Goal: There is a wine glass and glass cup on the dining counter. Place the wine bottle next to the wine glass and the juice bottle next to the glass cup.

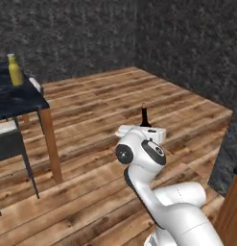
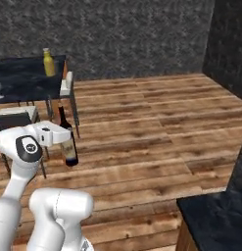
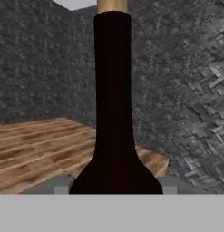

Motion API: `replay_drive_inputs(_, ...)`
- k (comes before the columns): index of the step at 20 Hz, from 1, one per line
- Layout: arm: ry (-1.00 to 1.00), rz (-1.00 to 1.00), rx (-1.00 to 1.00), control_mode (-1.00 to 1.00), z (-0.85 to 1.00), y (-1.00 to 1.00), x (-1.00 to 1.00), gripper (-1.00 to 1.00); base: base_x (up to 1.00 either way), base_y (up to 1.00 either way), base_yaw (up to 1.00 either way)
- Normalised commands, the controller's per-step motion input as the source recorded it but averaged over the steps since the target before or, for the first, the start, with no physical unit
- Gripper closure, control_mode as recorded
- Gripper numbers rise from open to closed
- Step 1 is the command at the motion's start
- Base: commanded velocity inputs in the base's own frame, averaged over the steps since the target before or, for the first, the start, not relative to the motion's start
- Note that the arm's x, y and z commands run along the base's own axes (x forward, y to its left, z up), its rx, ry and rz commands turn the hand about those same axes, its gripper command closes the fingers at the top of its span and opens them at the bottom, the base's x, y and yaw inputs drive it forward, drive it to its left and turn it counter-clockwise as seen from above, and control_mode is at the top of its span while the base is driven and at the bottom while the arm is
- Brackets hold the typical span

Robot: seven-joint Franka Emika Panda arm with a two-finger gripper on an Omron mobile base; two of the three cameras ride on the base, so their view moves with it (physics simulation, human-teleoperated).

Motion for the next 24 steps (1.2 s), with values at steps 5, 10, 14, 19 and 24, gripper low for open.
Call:
replay_drive_inputs(5,0.00,0.00,0.00,1.00,0.00,0.00,0.00,1.00,0.26,-0.06,0.81)
replay_drive_inputs(10,0.00,0.00,0.00,1.00,0.00,0.00,0.00,1.00,0.77,-0.24,0.18)
replay_drive_inputs(14,0.00,0.00,0.00,1.00,0.00,0.00,0.00,1.00,0.81,-0.24,0.16)
replay_drive_inputs(19,0.00,0.00,0.00,1.00,0.00,0.00,0.00,1.00,0.83,-0.17,0.17)
replay_drive_inputs(24,0.00,0.00,0.00,1.00,0.00,0.00,0.00,1.00,0.67,0.01,0.31)
